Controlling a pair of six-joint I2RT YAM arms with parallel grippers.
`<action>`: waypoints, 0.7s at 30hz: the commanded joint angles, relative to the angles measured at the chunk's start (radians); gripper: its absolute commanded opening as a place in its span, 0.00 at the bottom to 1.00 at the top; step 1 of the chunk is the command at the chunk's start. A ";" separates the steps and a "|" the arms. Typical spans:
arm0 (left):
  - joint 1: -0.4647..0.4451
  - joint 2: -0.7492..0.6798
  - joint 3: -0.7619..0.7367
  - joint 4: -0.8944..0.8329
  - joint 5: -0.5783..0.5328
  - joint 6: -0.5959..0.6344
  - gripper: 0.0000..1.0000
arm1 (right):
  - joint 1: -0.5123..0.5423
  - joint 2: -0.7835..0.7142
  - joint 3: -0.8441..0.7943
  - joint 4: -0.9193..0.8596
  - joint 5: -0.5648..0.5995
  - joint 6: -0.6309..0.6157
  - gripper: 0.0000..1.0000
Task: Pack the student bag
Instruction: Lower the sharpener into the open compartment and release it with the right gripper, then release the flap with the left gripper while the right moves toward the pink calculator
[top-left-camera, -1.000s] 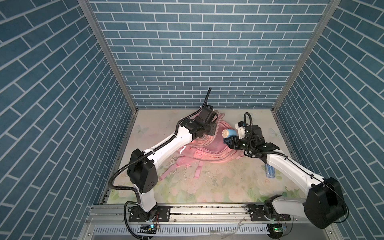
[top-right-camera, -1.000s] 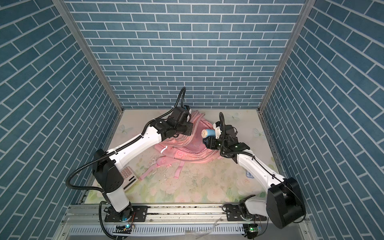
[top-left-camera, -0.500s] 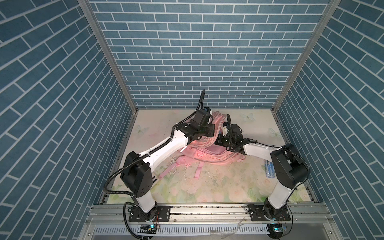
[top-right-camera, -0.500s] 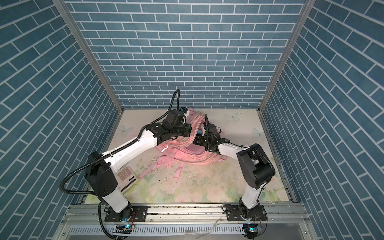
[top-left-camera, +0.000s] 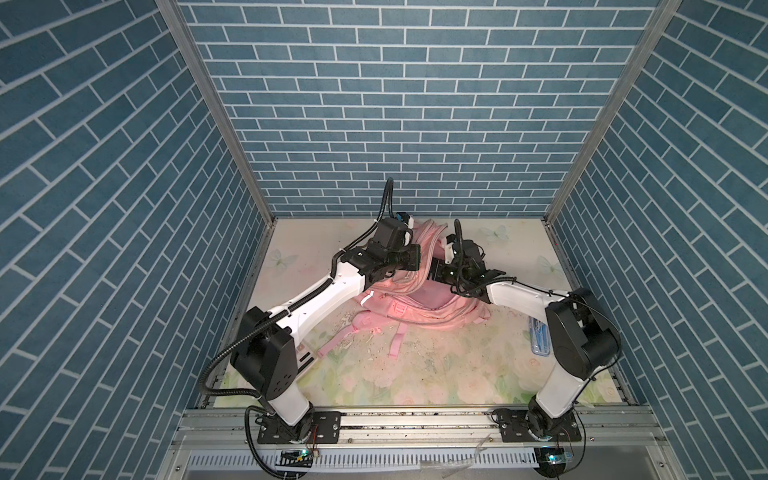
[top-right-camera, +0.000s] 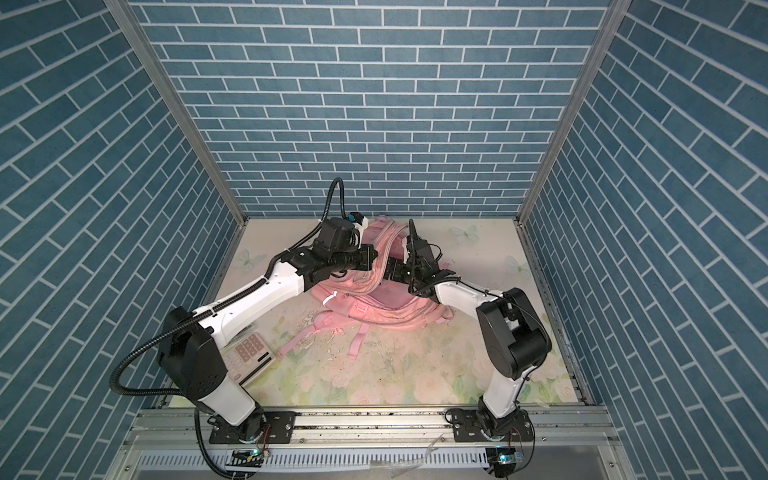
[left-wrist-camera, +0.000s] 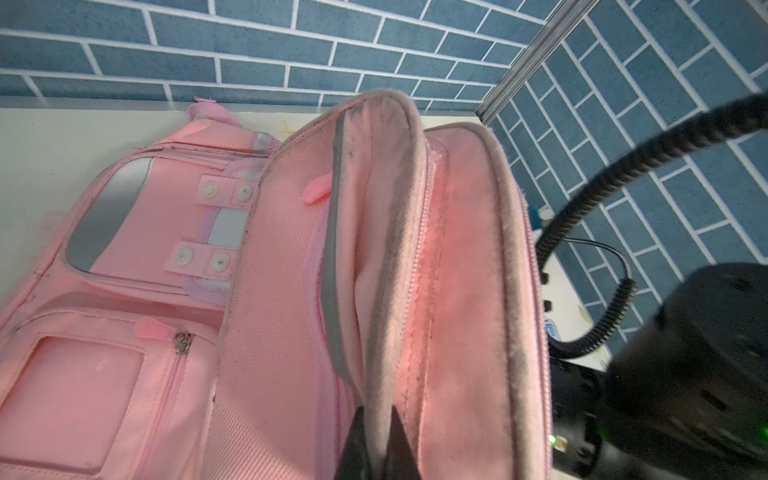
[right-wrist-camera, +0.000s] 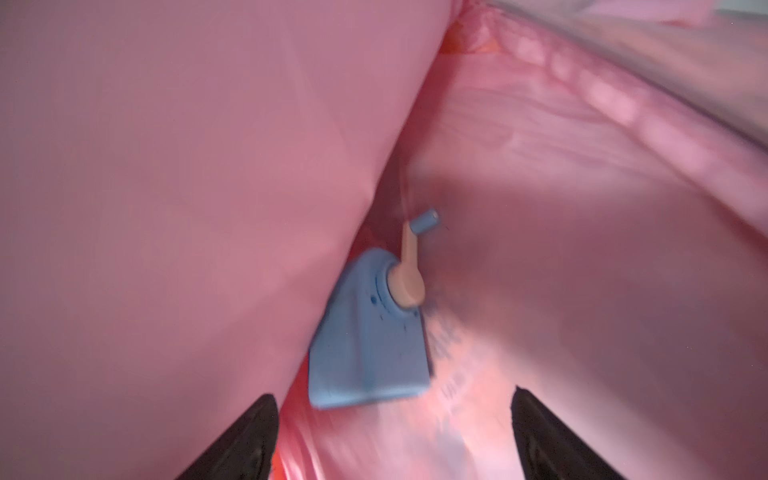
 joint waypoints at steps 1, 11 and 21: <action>0.006 -0.043 0.006 0.092 0.003 0.000 0.00 | -0.005 -0.167 -0.063 -0.095 0.112 -0.069 0.86; -0.088 -0.052 0.011 -0.109 -0.322 -0.055 0.43 | -0.135 -0.530 -0.267 -0.318 0.346 -0.218 0.81; 0.091 -0.338 -0.251 -0.277 -0.326 -0.210 0.67 | -0.192 -0.618 -0.261 -0.343 0.276 -0.315 0.82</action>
